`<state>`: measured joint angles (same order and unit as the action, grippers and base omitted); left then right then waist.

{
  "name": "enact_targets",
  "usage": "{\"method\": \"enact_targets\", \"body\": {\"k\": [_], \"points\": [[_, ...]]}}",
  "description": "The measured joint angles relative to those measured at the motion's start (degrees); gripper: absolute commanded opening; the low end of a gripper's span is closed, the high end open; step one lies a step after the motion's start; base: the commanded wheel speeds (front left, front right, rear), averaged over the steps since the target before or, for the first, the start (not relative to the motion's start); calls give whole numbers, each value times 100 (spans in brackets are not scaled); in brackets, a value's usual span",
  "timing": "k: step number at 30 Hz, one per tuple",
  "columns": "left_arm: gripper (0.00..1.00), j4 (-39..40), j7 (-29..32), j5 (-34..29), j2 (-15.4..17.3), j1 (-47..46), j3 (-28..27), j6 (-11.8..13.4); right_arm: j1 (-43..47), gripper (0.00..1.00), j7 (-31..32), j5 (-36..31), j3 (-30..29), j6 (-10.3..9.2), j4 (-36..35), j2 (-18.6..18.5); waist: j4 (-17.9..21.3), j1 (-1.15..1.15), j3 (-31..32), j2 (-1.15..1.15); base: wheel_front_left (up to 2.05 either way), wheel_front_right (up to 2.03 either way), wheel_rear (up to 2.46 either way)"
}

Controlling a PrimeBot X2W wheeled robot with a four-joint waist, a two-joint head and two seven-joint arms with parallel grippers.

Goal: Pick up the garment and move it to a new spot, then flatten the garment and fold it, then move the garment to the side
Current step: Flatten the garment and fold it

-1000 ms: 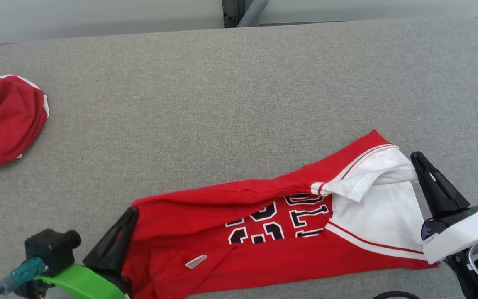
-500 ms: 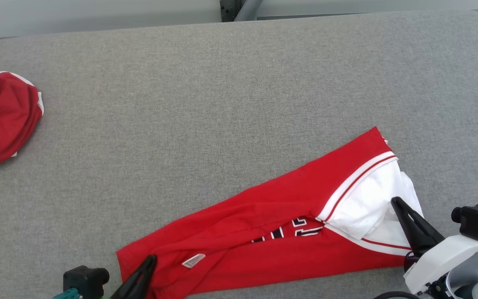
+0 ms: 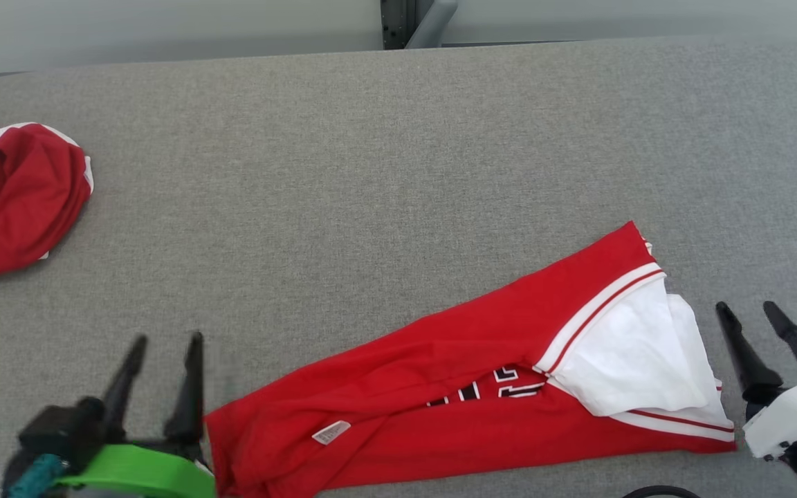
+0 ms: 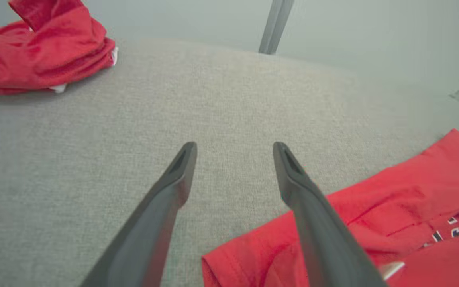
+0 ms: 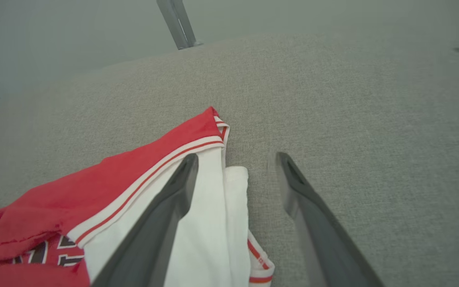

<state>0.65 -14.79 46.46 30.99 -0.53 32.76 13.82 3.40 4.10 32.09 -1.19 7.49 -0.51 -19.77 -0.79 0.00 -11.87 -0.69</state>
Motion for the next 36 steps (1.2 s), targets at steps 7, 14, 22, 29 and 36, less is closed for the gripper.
{"method": "enact_targets", "body": {"k": [7, 14, 22, 29, 36], "points": [[100, 730, -34, -1816, -855, 259, -1807, -53, -376, 100, 962, -118, -209, 0, 118, -71, -39, 0, 17, 0, 0, 0, 0], [100, 426, -34, -2562, -1585, 346, -2328, -645, -838, 100, 1449, -53, 77, 0, 1216, 113, -157, 0, -75, 0, 0, 0, 0], [100, -27, -34, -2971, -2158, 313, -2821, -1293, -1417, 100, 1606, 664, 801, -29, 1973, 22, -319, 0, -176, 0, 0, 0, 0], [100, -285, -34, -3285, -2484, 249, -2953, -1689, -1668, 0, 1656, 1553, 1269, -9, 2286, -78, -304, 0, -65, 0, 0, 0, 0], [100, -622, -34, -3608, -2607, 327, -2949, -1887, -1633, 0, 1651, 2140, 869, 12, 2764, -751, -187, 0, 131, 0, 0, 0, 0]]}}
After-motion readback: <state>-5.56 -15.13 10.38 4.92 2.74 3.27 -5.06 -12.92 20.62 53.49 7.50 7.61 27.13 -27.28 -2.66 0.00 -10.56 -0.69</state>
